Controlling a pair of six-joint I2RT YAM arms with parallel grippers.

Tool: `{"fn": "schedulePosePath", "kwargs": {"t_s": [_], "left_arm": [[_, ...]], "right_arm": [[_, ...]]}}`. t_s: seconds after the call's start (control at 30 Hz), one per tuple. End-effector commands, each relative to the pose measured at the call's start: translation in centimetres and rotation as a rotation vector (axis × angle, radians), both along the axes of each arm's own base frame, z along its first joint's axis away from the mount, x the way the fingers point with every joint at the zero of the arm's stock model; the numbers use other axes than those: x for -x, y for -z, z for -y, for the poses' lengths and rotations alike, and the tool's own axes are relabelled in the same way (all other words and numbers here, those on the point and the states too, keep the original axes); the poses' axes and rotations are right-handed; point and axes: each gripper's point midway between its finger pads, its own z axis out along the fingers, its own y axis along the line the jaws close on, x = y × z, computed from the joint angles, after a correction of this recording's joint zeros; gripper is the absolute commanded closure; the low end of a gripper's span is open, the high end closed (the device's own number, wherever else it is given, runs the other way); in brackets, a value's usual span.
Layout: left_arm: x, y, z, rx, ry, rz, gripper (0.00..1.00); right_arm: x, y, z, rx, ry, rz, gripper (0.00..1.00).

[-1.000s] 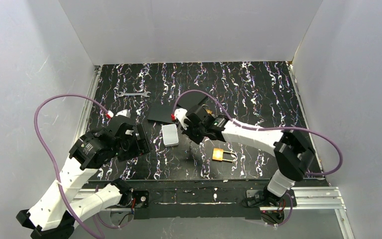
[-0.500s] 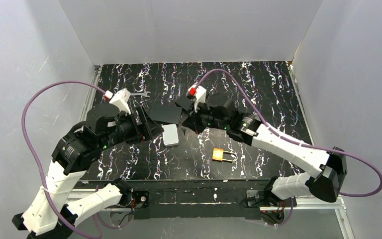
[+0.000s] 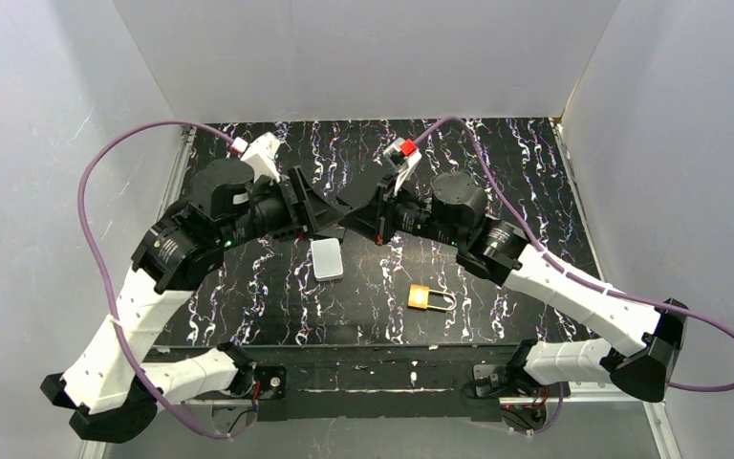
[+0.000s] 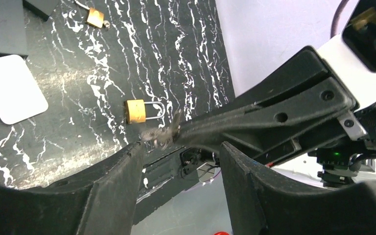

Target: Unlock with the key

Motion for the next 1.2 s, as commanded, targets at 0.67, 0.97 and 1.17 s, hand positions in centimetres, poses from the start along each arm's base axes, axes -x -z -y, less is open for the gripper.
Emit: {"fn": "schedulePosePath", "kwargs": {"t_s": [0.67, 0.97, 1.17], "left_arm": [[-1.2, -3.4, 2.3, 0.082, 0.067, 0.070, 1.00], [-0.7, -5.3, 4.1, 0.113, 0.192, 0.127, 1.00], [-0.5, -6.2, 4.5, 0.135, 0.220, 0.146, 0.82]], "right_arm": [[2.1, -7.9, 0.8, -0.234, -0.053, 0.023, 0.99], [3.1, -7.6, -0.1, -0.230, -0.131, -0.005, 0.99], [2.8, -7.6, 0.0, -0.236, -0.114, -0.018, 0.99]]}}
